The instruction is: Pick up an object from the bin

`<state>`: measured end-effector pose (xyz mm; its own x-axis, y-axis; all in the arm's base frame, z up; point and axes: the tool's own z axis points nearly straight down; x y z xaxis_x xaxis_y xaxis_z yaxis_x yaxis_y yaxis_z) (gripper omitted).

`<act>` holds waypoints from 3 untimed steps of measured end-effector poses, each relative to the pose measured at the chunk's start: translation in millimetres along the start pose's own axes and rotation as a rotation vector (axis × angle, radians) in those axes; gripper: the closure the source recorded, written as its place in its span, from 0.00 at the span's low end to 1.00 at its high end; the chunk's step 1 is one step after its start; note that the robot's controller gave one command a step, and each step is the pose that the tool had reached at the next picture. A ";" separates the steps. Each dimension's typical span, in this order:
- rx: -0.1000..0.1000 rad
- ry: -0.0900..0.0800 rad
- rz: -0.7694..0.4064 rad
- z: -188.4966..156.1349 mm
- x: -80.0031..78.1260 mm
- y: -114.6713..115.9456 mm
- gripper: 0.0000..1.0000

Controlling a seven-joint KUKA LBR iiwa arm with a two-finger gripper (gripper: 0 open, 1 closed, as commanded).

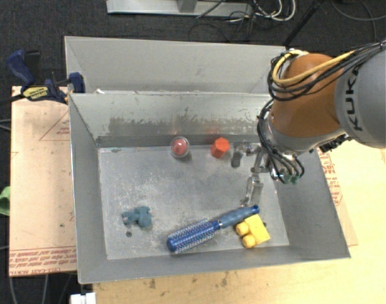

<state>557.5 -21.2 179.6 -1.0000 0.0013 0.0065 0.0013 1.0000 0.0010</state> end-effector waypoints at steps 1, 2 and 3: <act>0.000 0.003 -0.096 98.5 40.9 -28.8 0.00; 0.001 -0.007 -0.099 94.4 37.5 -27.9 1.00; 0.002 -0.017 -0.031 -61.6 15.0 -41.3 1.00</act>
Offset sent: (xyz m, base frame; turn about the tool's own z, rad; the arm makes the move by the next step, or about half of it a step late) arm -0.0387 -0.0283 -0.0941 -0.0996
